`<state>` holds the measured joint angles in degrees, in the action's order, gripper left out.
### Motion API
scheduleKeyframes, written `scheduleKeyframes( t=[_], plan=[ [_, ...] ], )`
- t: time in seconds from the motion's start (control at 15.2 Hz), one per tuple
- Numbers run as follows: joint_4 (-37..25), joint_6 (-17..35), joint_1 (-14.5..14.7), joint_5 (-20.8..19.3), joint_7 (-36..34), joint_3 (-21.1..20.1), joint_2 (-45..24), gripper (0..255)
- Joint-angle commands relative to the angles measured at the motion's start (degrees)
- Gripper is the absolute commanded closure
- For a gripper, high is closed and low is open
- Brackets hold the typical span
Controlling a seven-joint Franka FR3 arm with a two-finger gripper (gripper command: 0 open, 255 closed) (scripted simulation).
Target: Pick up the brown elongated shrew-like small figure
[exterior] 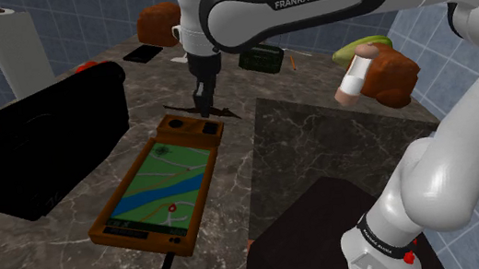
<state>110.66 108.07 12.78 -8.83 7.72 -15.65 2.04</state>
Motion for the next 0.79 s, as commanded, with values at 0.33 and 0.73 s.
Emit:
scheduleKeyframes(
  t=[0.33, 0.73],
  plan=[
    [-0.8, -1.49, -0.14, 0.04, 0.13, 0.11, 0.17, 255],
    [-5.02, -5.99, -0.14, 0.3, 0.83, 0.07, 0.51, 255]
  ],
)
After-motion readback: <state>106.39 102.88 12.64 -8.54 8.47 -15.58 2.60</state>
